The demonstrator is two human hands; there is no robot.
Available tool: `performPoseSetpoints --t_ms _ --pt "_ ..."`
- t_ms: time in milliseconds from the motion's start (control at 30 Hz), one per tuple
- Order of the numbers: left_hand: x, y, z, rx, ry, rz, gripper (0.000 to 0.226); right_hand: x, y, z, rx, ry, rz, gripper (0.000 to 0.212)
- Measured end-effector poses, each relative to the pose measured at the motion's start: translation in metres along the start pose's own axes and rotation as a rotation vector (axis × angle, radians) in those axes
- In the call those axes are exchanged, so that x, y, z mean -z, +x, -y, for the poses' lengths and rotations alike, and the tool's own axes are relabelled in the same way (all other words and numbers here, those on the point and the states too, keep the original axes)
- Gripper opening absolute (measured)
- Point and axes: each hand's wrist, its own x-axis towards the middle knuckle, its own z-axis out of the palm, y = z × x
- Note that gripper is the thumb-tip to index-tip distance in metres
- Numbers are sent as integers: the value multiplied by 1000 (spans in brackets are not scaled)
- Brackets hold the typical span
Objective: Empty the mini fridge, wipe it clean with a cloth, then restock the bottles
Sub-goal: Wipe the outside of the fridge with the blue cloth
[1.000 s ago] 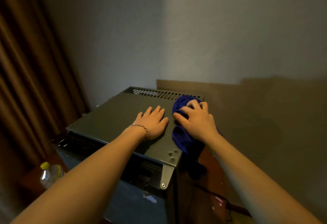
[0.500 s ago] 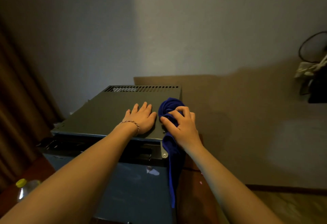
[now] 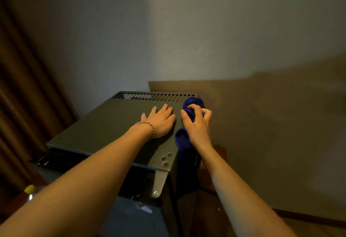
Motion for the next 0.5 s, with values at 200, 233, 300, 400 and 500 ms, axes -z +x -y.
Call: performPoseSetpoints --t_ms 200,233,300,400,500 --pt "-5 24 -21 37 22 -25 57 -8 53 -36 -155 194 -49 56" --pt "-6 26 -21 40 29 -29 56 -10 58 -42 -165 209 -66 54" --pt "-6 26 -21 41 39 -35 55 -15 63 -53 -181 235 -101 47" --pt "-6 25 -21 39 44 -32 54 -21 65 -65 -198 224 -78 44" --pt "-6 25 -20 46 46 -38 54 -20 57 -70 -165 53 23 53"
